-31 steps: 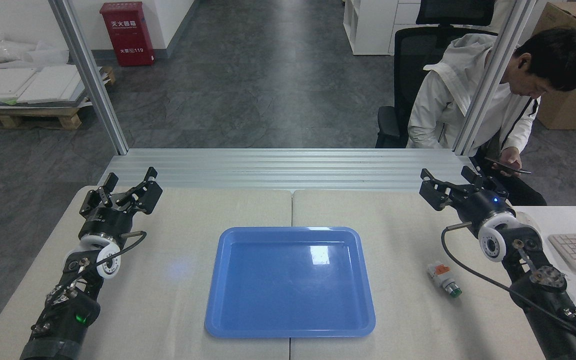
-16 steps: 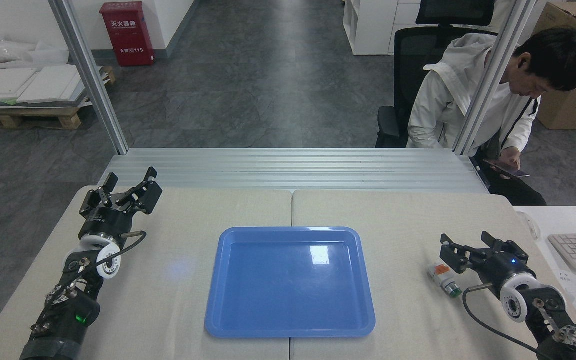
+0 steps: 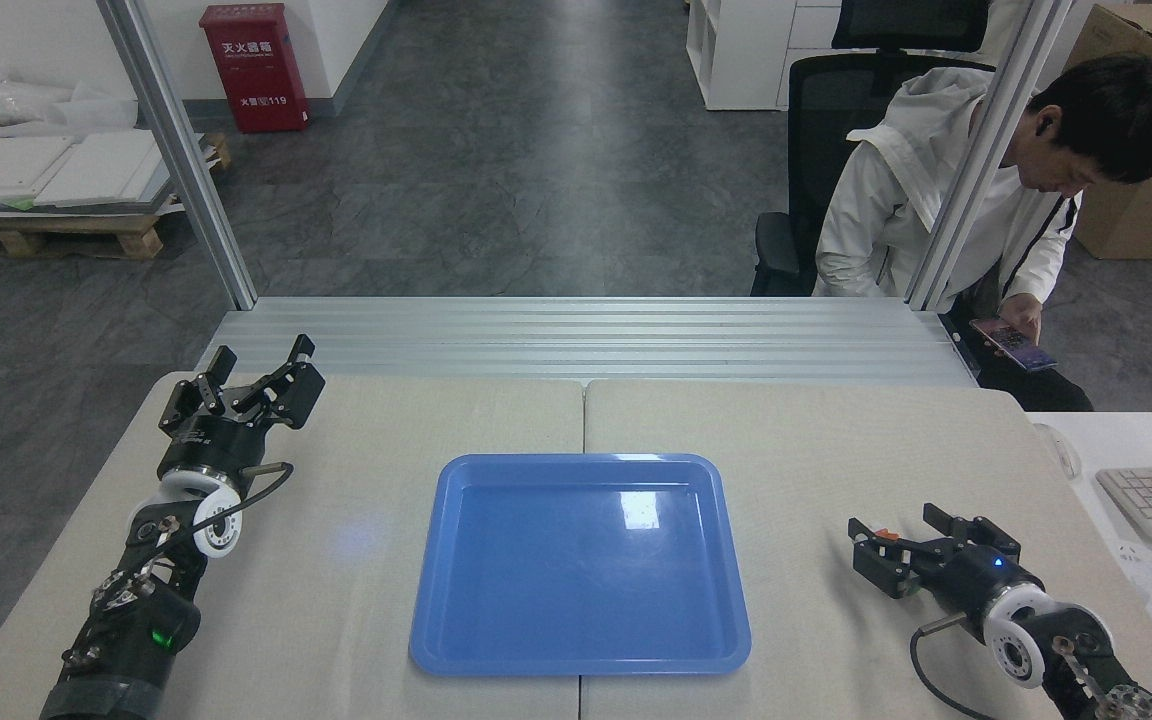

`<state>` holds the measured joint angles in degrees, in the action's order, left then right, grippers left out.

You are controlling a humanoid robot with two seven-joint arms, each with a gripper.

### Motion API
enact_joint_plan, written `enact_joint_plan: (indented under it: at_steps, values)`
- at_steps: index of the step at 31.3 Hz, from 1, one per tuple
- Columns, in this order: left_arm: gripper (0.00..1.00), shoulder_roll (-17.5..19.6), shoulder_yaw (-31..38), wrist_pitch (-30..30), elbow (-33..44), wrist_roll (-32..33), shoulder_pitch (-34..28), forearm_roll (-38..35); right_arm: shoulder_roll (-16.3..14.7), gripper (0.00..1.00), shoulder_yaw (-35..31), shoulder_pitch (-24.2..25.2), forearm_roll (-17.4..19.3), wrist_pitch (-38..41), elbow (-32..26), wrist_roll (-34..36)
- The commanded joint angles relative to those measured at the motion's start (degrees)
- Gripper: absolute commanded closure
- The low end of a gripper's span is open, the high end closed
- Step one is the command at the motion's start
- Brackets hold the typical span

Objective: Pick up switch part and place in tray
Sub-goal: 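Close the right gripper on the switch part, then lift the switch part and carry it over the blue tray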

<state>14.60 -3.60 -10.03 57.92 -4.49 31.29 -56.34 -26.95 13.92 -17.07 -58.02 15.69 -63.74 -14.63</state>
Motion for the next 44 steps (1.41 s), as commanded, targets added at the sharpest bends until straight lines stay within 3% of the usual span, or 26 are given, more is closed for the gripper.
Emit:
enact_joint_plan:
  at_steps: [1,18,20,24,29,33,39,44]
  values:
    - [0.0,0.1,0.0,0.0,0.0,0.0,0.0,0.0,-1.0,0.03,0.3,0.1,-0.5,0.1,0.2,0.0]
    - [0.0,0.0,0.0,0.0,0.0,0.0,0.0,0.0,-1.9,0.05,3.4,1.9,-0.7,0.4,0.1,0.0]
    - [0.0,0.0,0.0,0.0,0.0,0.0,0.0,0.0,-2.0,0.11,3.4,1.9,-0.8,0.0,0.1,0.0]
    - [0.0,0.0,0.0,0.0,0.0,0.0,0.0,0.0,-2.3,0.47,3.5,1.9,-2.7,-0.3,0.1,0.0]
    - [0.0,0.0,0.0,0.0,0.0,0.0,0.0,0.0,-1.7,0.81,3.6,2.2,-3.7,-3.9,0.1,0.0]
    - [0.0,0.0,0.0,0.0,0.0,0.0,0.0,0.0,-1.6,0.88,3.7,2.9,-3.8,-4.6,0.1,0.0]
    - [0.0,0.0,0.0,0.0,0.0,0.0,0.0,0.0,-0.4,0.88,1.6,0.9,-2.7,-6.4,-0.7,0.5]
    - [0.0,0.1,0.0,0.0,0.0,0.0,0.0,0.0,8.0,0.88,-5.8,-2.6,-2.3,-5.5,-6.5,0.7]
